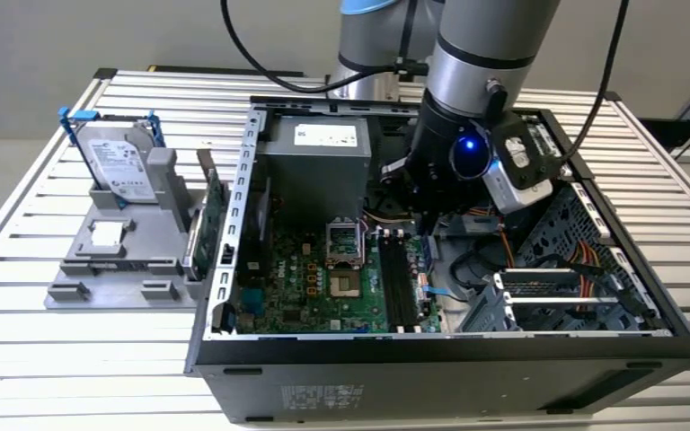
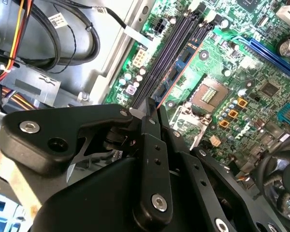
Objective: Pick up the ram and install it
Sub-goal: 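Insert the ram into the slot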
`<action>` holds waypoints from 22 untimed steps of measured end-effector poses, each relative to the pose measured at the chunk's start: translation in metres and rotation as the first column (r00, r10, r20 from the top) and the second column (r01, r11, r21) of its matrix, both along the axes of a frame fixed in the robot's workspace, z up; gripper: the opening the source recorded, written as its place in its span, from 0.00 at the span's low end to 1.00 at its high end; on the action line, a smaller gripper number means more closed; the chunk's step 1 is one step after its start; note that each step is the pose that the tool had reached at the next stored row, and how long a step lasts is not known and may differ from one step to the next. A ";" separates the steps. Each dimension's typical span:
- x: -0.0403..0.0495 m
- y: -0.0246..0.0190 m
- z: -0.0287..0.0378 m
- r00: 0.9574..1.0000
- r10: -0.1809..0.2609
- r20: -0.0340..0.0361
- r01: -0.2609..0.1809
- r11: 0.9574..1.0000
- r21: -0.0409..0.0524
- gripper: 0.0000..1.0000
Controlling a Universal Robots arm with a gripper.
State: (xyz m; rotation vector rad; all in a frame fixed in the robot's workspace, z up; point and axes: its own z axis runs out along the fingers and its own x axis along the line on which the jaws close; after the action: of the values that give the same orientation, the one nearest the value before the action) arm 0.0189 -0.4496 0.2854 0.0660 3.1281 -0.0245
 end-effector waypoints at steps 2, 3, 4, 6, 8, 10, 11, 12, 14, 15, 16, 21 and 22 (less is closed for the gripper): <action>0.0001 -0.0006 -0.0014 1.000 0.000 0.000 0.000 1.000 0.000 0.00; 0.0001 -0.0008 -0.0022 1.000 0.000 0.000 0.000 1.000 0.000 0.00; 0.0001 -0.0013 -0.0028 1.000 0.000 0.000 0.000 1.000 -0.001 0.00; 0.0001 -0.0022 -0.0042 1.000 0.000 0.000 0.000 1.000 -0.001 0.00; 0.0001 -0.0027 -0.0055 1.000 0.000 0.000 0.000 1.000 -0.002 0.00; 0.0001 -0.0035 -0.0065 1.000 0.000 0.000 0.000 1.000 -0.003 0.00; 0.0001 -0.0041 -0.0069 1.000 0.000 0.000 0.000 1.000 -0.003 0.00; 0.0001 -0.0046 -0.0074 1.000 0.000 0.000 0.000 1.000 -0.003 0.00; 0.0001 -0.0054 -0.0085 1.000 0.000 0.000 0.000 1.000 -0.003 0.00; 0.0001 -0.0058 -0.0090 1.000 0.000 0.000 0.000 1.000 -0.004 0.00; 0.0001 -0.0062 -0.0095 1.000 0.000 0.000 0.000 1.000 -0.004 0.00; 0.0001 -0.0072 -0.0130 1.000 0.000 0.000 0.000 1.000 -0.006 0.00; 0.0001 -0.0074 -0.0139 1.000 0.001 0.000 -0.001 1.000 -0.006 0.00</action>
State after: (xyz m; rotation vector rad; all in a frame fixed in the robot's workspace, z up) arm 0.0190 -0.4569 0.2716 0.0651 3.1279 -0.0336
